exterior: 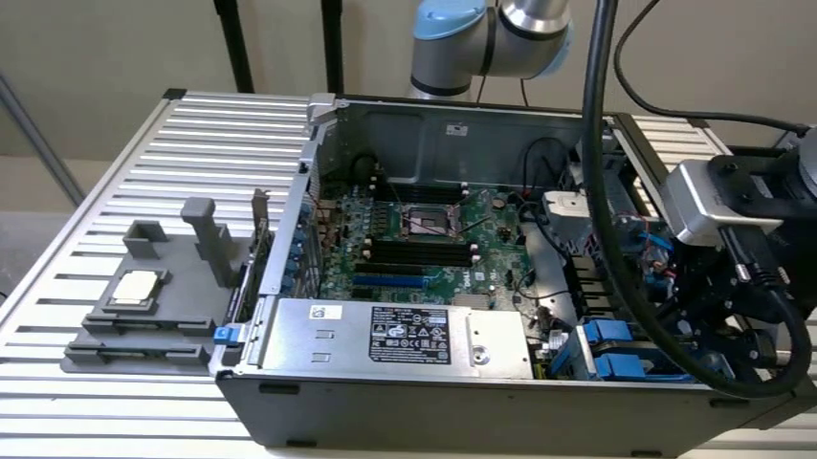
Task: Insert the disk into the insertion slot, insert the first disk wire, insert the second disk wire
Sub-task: 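Insert the first disk wire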
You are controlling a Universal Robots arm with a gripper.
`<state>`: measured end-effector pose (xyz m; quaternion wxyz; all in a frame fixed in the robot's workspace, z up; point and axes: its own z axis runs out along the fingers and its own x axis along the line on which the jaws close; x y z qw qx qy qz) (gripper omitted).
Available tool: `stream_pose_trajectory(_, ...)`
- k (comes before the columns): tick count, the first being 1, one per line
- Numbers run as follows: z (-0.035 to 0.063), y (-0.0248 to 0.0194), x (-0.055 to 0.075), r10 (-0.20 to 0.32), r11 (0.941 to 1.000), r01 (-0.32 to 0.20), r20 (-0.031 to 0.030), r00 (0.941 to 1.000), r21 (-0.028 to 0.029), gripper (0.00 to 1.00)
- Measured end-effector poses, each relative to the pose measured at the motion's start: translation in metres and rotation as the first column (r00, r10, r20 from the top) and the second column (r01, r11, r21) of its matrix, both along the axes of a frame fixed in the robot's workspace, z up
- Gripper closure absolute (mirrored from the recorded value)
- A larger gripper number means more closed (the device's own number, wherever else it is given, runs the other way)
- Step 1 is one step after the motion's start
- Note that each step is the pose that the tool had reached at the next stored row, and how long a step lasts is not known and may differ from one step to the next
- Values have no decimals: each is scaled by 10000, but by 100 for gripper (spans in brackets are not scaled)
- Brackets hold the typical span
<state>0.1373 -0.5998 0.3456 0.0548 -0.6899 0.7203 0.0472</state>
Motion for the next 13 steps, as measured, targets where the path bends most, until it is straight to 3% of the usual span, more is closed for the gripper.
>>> stream_pose_trajectory(5, -14, 24, 2, 0, 10000, 0, -7, 10000, -97, 84)
stream_pose_trajectory(13, -29, 32, 15, 0, 9999, 0, -11, 10000, -135, 84)
